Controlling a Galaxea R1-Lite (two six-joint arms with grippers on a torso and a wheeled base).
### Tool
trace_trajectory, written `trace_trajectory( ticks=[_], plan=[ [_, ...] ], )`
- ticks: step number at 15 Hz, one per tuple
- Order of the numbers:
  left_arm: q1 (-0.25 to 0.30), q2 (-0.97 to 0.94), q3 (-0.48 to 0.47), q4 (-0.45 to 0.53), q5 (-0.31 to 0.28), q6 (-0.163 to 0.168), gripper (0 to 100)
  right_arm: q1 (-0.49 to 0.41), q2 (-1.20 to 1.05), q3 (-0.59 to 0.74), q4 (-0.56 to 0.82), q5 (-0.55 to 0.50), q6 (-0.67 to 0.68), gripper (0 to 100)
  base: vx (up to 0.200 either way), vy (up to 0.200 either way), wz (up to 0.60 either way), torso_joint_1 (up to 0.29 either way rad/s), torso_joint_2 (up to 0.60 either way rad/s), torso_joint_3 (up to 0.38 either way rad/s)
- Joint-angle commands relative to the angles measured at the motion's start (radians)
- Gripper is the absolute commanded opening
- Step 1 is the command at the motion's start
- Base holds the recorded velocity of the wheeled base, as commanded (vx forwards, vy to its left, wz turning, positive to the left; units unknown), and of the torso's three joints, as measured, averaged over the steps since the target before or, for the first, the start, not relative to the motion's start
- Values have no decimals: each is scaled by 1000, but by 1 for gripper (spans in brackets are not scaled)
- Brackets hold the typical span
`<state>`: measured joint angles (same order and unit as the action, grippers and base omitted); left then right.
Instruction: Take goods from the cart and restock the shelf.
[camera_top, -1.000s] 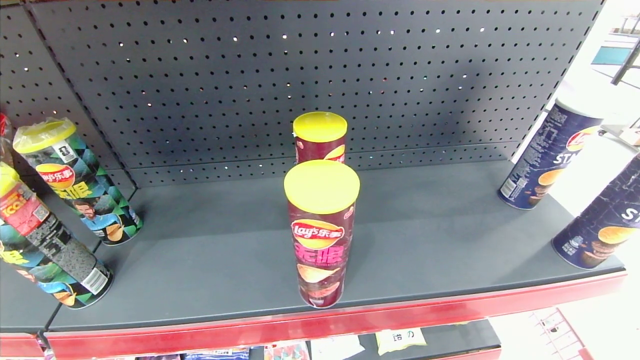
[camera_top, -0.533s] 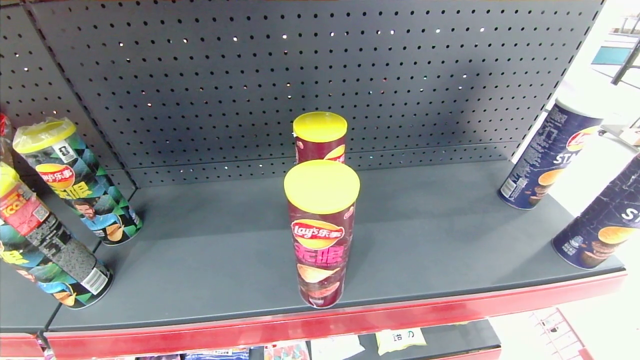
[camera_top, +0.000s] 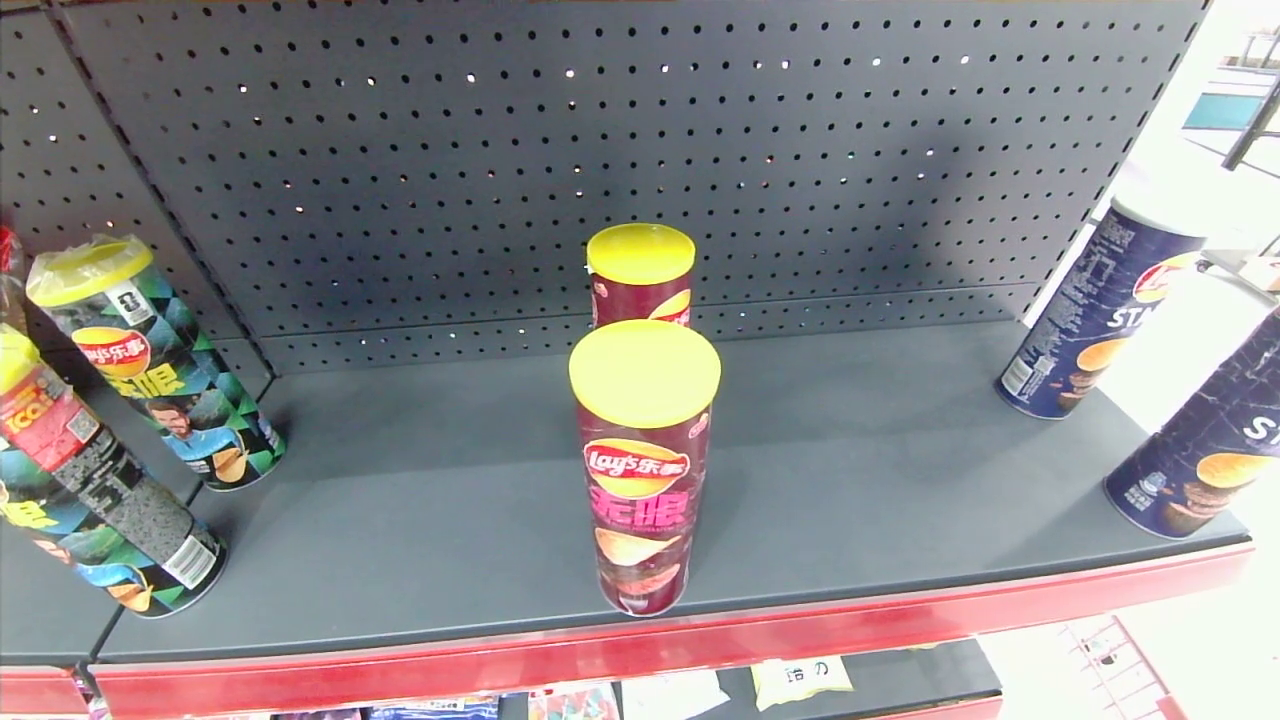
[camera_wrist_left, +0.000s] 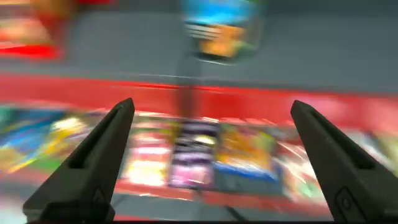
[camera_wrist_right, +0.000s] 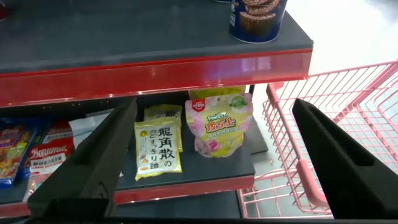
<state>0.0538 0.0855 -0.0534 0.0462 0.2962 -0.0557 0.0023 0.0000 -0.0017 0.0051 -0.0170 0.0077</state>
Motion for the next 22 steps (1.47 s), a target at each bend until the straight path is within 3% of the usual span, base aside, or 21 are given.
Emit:
trace_trajectory(
  ticks=[1,4,7,9,10,12,14,15,17,18,22],
  plan=[
    [1,-7,29,-29,20,-32,100,1,0,0,-1,0,0,100,0,0,0,0,0,0],
    [-75,-30,29,-29,-58,-29,100,1,0,0,1,0,0,100,0,0,0,0,0,0],
    [-74,-33,29,-31,-86,-24,100,1,0,0,-1,0,0,100,0,0,0,0,0,0],
    [-65,-61,29,-32,-78,25,100,1,0,0,-1,0,0,100,0,0,0,0,0,0],
    [-51,-86,30,-35,-68,34,100,1,0,0,-1,0,0,100,0,0,0,0,0,0],
    [-51,-86,40,-58,12,16,100,1,0,0,-1,0,0,100,0,0,0,0,0,0],
    [-52,-86,41,-60,6,10,100,1,0,0,-1,0,0,100,0,0,0,0,0,0],
    [-52,-86,41,-60,-42,10,100,1,0,0,1,0,0,100,0,0,0,0,0,0],
    [-51,-86,40,-60,-325,10,100,1,0,0,-1,0,0,100,0,0,0,0,0,0],
    [-51,-86,40,-57,-382,16,100,1,0,0,-1,0,0,100,0,0,0,0,0,0],
    [-51,-86,43,-55,-350,33,100,1,0,0,1,0,-2,100,0,0,0,0,0,0]
  ],
)
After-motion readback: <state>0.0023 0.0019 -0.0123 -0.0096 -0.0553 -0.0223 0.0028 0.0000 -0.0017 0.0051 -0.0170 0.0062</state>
